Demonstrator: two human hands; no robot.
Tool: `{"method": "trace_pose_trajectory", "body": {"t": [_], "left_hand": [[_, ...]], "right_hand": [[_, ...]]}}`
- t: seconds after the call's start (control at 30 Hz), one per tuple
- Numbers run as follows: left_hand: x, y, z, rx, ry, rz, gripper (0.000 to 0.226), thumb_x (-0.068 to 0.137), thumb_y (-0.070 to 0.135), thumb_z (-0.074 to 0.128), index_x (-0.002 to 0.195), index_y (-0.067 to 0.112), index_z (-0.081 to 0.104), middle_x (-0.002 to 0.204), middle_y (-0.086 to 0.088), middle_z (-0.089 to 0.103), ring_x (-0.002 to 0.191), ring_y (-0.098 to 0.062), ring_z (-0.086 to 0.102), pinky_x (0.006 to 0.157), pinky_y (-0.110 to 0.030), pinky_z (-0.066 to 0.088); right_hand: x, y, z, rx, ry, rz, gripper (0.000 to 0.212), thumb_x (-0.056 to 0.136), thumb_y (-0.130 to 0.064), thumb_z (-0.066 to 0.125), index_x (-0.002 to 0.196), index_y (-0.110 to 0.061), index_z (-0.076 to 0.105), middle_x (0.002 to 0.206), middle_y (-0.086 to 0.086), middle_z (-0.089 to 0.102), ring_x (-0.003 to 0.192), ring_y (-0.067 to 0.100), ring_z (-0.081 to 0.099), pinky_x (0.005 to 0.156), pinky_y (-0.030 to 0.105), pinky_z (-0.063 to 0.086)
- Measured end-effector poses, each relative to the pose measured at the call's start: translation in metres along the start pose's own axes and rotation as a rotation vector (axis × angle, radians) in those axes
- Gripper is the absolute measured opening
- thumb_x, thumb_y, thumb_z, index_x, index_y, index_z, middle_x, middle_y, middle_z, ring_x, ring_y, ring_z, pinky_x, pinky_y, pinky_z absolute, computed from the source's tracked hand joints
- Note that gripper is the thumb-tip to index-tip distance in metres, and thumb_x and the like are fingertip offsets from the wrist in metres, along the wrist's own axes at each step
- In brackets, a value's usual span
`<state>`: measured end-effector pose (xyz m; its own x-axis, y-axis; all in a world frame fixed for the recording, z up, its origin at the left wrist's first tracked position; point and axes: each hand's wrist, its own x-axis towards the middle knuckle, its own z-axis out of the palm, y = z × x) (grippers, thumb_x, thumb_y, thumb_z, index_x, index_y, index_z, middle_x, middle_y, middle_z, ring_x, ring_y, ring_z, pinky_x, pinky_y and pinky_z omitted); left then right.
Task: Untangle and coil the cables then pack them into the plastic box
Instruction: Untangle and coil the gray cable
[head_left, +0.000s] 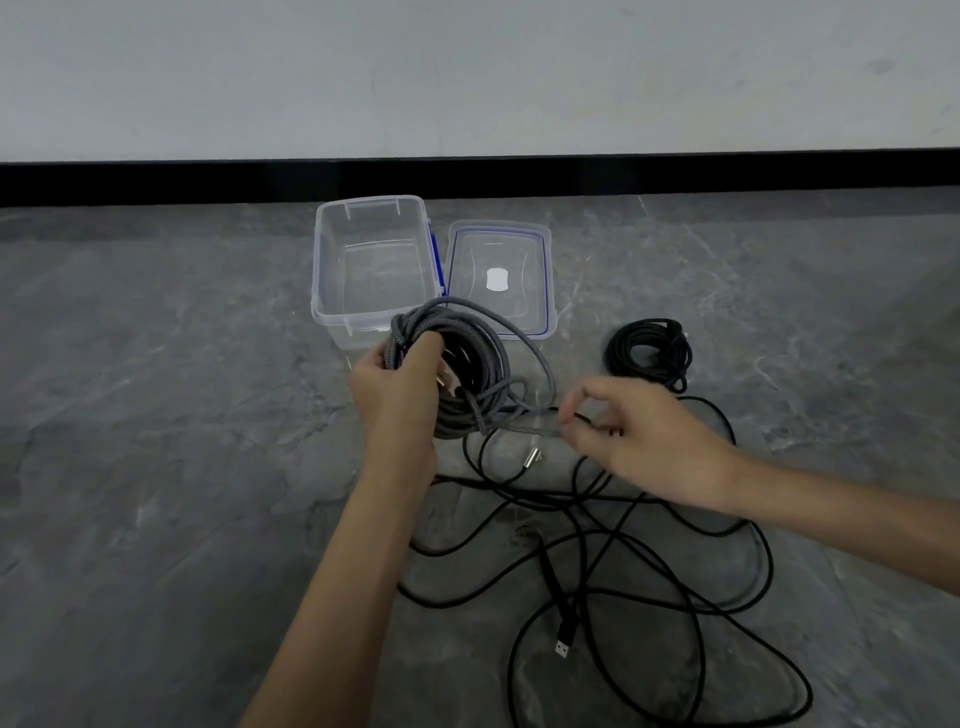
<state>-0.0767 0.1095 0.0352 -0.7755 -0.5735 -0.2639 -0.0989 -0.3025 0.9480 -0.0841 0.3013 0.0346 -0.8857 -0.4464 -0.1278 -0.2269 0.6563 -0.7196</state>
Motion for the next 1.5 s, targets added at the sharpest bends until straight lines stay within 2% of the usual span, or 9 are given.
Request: {"method": "trace_pose_trajectory", "body": {"t": [0.17,0.3,0.43,0.53,0.67,0.97,1.13,1.27,1.5], "left_hand": [[-0.004,-0.004,-0.003,0.079,-0.065,0.040,0.026,0.081,0.001,0.060,0.060,0.013,0.050,0.046,0.005,0.046,0.043,-0.007,0.040,0.044,-0.019,0.034],[-0.001,-0.002,-0.006,-0.035,-0.080,-0.064,0.030,0.082,0.000,0.059,0.058,0.013,0.046,0.046,0.004,0.044,0.047,-0.011,0.040,0.048,-0.025,0.035],[-0.002,0.000,-0.005,-0.117,-0.126,-0.120,0.030,0.084,0.000,0.059,0.061,0.013,0.046,0.044,0.006,0.044,0.047,-0.011,0.040,0.048,-0.023,0.035],[-0.003,-0.002,-0.002,-0.112,-0.143,-0.128,0.030,0.085,0.000,0.060,0.062,0.013,0.046,0.044,0.005,0.045,0.044,-0.010,0.042,0.046,-0.022,0.035],[-0.006,-0.005,-0.002,-0.080,-0.136,-0.101,0.023,0.084,0.004,0.065,0.068,0.014,0.051,0.050,0.004,0.049,0.047,-0.010,0.045,0.047,-0.021,0.039],[-0.008,-0.003,0.001,0.103,-0.199,0.024,0.016,0.082,0.008,0.068,0.070,0.015,0.061,0.051,0.008,0.053,0.050,-0.008,0.048,0.050,-0.023,0.042],[-0.005,-0.007,-0.002,-0.153,-0.149,-0.185,0.026,0.086,0.004,0.062,0.065,0.013,0.048,0.046,0.005,0.045,0.044,-0.009,0.044,0.053,-0.027,0.038],[-0.008,-0.008,-0.001,-0.241,-0.165,-0.231,0.025,0.086,0.003,0.060,0.067,0.012,0.047,0.047,0.004,0.045,0.043,-0.009,0.044,0.055,-0.028,0.039],[-0.010,-0.012,0.000,-0.272,-0.222,-0.245,0.026,0.087,0.002,0.058,0.066,0.013,0.046,0.049,0.004,0.043,0.043,-0.008,0.044,0.050,-0.023,0.040]], "right_hand": [[0.007,-0.030,-0.014,0.184,0.026,-0.016,0.006,0.087,-0.012,0.068,0.087,-0.017,0.071,0.058,-0.002,0.067,0.064,0.006,0.065,0.073,0.020,0.050],[0.009,-0.026,-0.019,0.299,0.076,-0.015,0.009,0.091,-0.018,0.064,0.088,-0.014,0.071,0.072,0.015,0.063,0.070,0.013,0.057,0.077,0.025,0.046],[0.015,-0.017,-0.019,0.412,0.060,0.155,0.020,0.098,-0.019,0.052,0.095,-0.002,0.064,0.083,0.001,0.060,0.072,-0.001,0.054,0.067,0.008,0.045],[0.018,-0.018,-0.011,0.529,0.036,0.218,0.015,0.100,-0.013,0.049,0.093,-0.008,0.061,0.096,0.002,0.068,0.080,0.002,0.063,0.074,0.015,0.053],[0.022,-0.018,-0.014,0.170,0.177,0.015,0.011,0.095,-0.011,0.057,0.090,-0.009,0.067,0.094,0.006,0.072,0.091,0.018,0.068,0.089,0.036,0.054],[0.017,-0.027,-0.018,-0.051,0.198,-0.204,0.010,0.086,-0.019,0.069,0.092,-0.012,0.072,0.076,-0.001,0.072,0.074,0.010,0.069,0.080,0.040,0.056],[0.022,-0.021,-0.017,0.124,0.188,-0.055,0.006,0.087,-0.015,0.069,0.092,-0.013,0.065,0.074,0.012,0.071,0.080,0.028,0.069,0.085,0.048,0.053],[0.025,-0.018,-0.017,0.425,0.100,0.234,0.014,0.088,-0.006,0.067,0.101,-0.009,0.063,0.080,0.007,0.065,0.076,0.012,0.064,0.073,0.019,0.053],[0.029,-0.014,-0.020,0.688,0.022,0.451,0.013,0.086,-0.001,0.067,0.098,-0.003,0.065,0.076,0.006,0.060,0.060,0.009,0.052,0.053,0.018,0.041]]}}
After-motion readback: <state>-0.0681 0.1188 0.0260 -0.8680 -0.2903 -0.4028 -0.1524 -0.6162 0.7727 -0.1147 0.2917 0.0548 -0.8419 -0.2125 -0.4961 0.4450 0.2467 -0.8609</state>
